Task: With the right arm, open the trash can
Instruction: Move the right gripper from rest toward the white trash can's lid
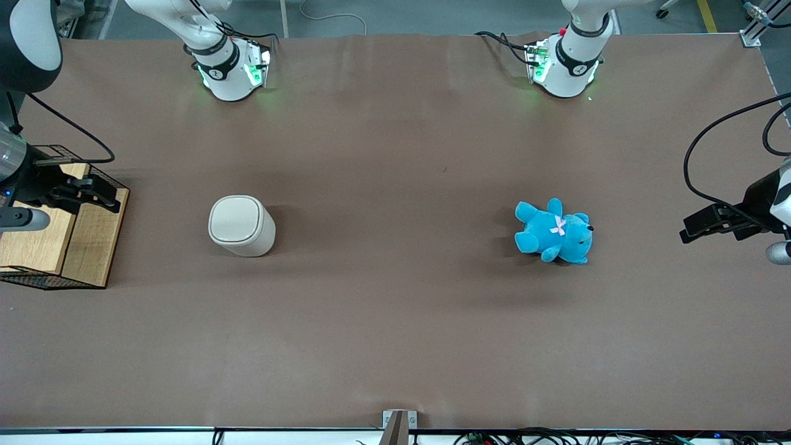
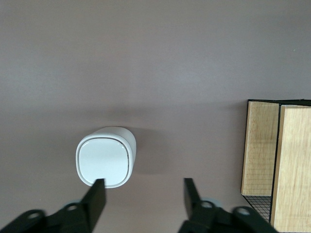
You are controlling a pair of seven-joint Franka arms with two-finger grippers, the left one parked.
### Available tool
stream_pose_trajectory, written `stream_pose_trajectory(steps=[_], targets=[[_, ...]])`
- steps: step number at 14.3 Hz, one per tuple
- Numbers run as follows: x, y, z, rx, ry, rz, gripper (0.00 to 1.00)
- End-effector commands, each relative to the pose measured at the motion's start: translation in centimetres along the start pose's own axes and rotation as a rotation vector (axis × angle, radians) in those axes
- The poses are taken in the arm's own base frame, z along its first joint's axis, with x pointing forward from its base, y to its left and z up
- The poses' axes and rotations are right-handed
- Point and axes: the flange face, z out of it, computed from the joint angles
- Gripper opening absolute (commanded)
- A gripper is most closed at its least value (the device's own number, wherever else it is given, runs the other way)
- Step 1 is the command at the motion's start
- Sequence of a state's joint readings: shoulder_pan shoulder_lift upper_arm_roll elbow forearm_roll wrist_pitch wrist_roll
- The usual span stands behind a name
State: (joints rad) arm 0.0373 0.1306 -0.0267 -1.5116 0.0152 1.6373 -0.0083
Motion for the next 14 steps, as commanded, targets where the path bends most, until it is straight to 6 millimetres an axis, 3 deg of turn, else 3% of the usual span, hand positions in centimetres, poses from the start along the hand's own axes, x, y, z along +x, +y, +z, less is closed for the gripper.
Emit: stream_pose_trajectory(steps=[1, 7, 11, 14], targets=[[-1.0, -1.5, 0.2, 0.018, -0.062, 0.047, 0.03], [-1.1, -7.6, 6.6, -0.002, -0.207, -0.042, 0.00], [-1.7, -8.8, 11.1, -0.013, -0.281, -0.059, 0.00], [-0.5, -9.9, 13.4, 0.000, -0.267, -0.054, 0.00]])
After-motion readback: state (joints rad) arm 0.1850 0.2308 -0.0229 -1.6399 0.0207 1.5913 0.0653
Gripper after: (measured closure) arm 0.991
